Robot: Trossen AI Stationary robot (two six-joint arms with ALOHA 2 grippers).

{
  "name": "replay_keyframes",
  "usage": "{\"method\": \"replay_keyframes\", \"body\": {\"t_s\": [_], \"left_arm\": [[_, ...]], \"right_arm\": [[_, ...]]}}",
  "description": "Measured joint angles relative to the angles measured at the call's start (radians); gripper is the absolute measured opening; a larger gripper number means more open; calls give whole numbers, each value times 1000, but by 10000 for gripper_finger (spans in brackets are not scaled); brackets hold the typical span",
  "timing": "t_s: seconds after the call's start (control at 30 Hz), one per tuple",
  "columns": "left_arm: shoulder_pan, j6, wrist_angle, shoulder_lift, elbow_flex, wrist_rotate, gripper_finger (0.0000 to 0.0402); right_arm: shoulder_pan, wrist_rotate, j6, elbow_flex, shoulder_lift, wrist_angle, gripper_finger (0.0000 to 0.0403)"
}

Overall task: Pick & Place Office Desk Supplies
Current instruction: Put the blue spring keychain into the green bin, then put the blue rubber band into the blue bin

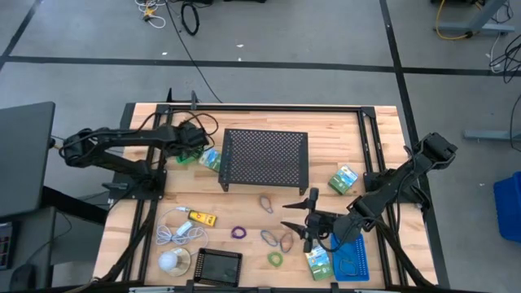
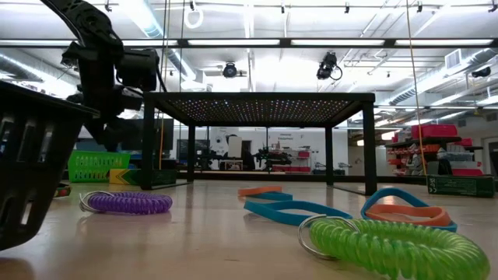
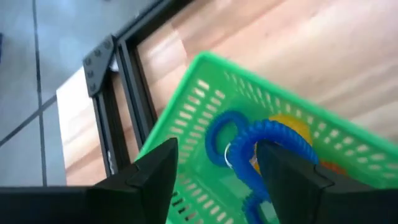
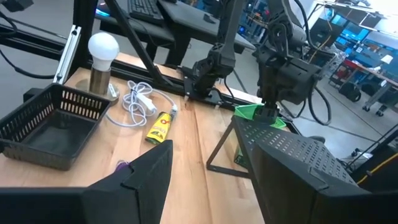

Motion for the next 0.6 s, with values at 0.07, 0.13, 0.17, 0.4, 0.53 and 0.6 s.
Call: {"method": "replay_keyframes", "body": {"t_s": [0.07, 0.13, 0.17, 0.4, 0.53, 0.6], "left_arm": [[0, 23, 24, -21, 0, -13, 231], [0, 54, 56, -47, 0, -21, 232], [0, 67, 72, -61, 0, -25, 232], [0, 129, 121, -162, 0, -30, 231], [0, 146, 119, -196, 0, -29, 231], [0, 147, 119, -204, 0, -30, 231]], "right_arm": [[-5, 0, 0, 0, 0, 0, 231], [-12, 0, 0, 0, 0, 0, 231], [-14, 0, 0, 0, 0, 0, 231], [-26, 0, 16, 0, 0, -1, 231], [-35, -3, 29, 0, 0, 0, 231], [-38, -4, 29, 0, 0, -1, 231]]}}
